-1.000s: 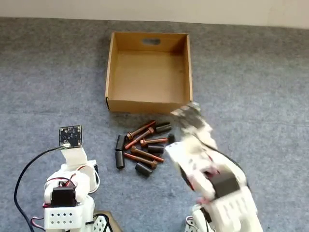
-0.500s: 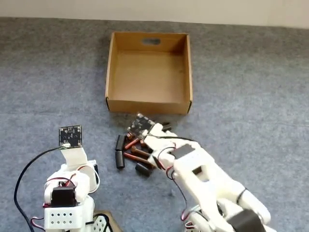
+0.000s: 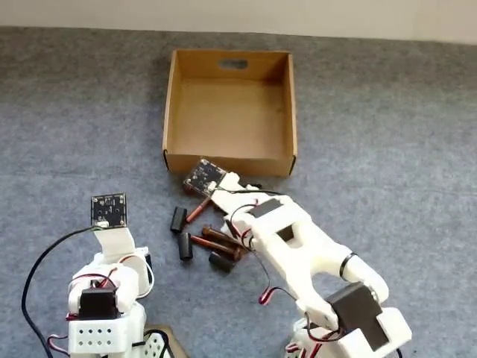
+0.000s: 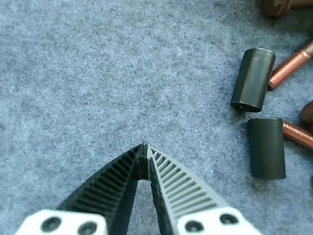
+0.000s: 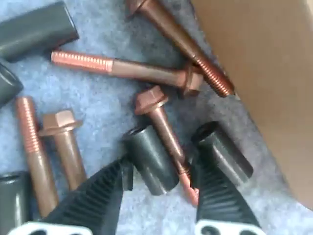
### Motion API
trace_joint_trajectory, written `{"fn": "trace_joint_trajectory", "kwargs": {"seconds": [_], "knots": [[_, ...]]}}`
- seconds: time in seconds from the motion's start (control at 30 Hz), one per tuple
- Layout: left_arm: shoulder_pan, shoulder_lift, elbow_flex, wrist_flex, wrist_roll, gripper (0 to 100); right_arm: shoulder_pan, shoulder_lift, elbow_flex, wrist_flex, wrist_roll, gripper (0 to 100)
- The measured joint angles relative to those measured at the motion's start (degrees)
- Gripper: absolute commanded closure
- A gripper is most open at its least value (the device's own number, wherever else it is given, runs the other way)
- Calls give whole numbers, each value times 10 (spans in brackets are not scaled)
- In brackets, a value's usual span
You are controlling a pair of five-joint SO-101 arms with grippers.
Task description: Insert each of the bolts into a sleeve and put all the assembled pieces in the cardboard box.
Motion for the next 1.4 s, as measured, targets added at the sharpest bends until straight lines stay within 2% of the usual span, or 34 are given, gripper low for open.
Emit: {"fn": "trace_joint_trajectory", "kwargs": {"seconds": [0.13,0.43,0.53,0.7,0.83,1.07,1.23,1.4], "knots": [[0,0,0,0,0,991,0,-20,6,5,0,998],[0,0,0,0,0,991,11,-193,111,5,0,992],[0,0,0,0,0,991,53,-260,149,6,0,992],[0,0,0,0,0,991,168,-312,180,22,-15,992],[0,0,0,0,0,991,230,-286,171,97,-56,992],[0,0,0,0,0,991,248,-89,-4,306,-67,992],[0,0,0,0,0,992,251,4,-49,315,-68,982],[0,0,0,0,0,992,252,16,-55,309,-68,831]]}}
